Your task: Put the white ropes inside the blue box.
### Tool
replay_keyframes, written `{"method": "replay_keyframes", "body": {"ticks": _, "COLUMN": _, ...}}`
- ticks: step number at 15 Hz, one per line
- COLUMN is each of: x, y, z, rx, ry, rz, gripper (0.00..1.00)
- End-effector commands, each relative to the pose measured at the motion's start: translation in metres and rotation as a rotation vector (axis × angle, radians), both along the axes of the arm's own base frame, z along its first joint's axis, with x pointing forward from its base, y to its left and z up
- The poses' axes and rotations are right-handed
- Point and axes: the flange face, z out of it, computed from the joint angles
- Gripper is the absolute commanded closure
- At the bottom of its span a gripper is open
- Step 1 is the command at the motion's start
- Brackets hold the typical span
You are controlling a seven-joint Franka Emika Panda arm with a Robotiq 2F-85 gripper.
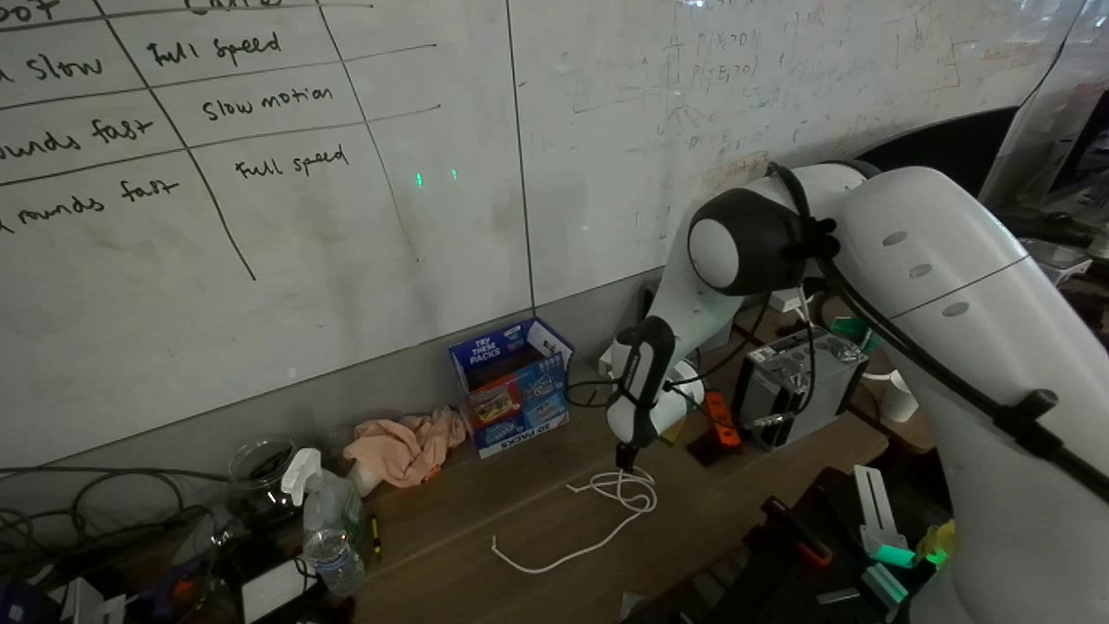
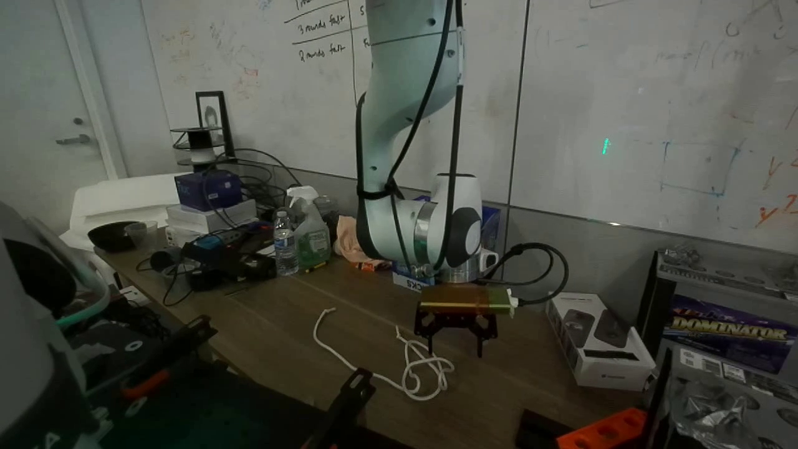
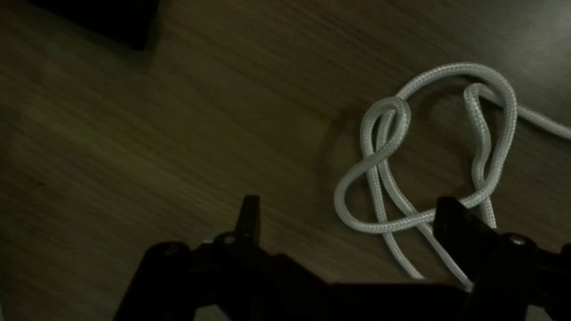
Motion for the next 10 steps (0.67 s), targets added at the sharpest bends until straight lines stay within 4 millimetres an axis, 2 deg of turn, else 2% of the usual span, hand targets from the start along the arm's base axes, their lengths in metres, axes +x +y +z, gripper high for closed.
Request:
{"method": "replay_keyframes", "body": {"ticks": 1, "x": -0.002, "y": 0.000, "z": -0.005, "rx": -0.008, "ry": -0.001, "rz": -0.008, "gripper": 0.00}}
{"method": "replay_keyframes", "body": {"ticks": 10, "x": -0.017, "y": 0.005, "z": -0.018, "rx": 0.002, "ry": 0.021, "rz": -0.028, "gripper": 0.00}}
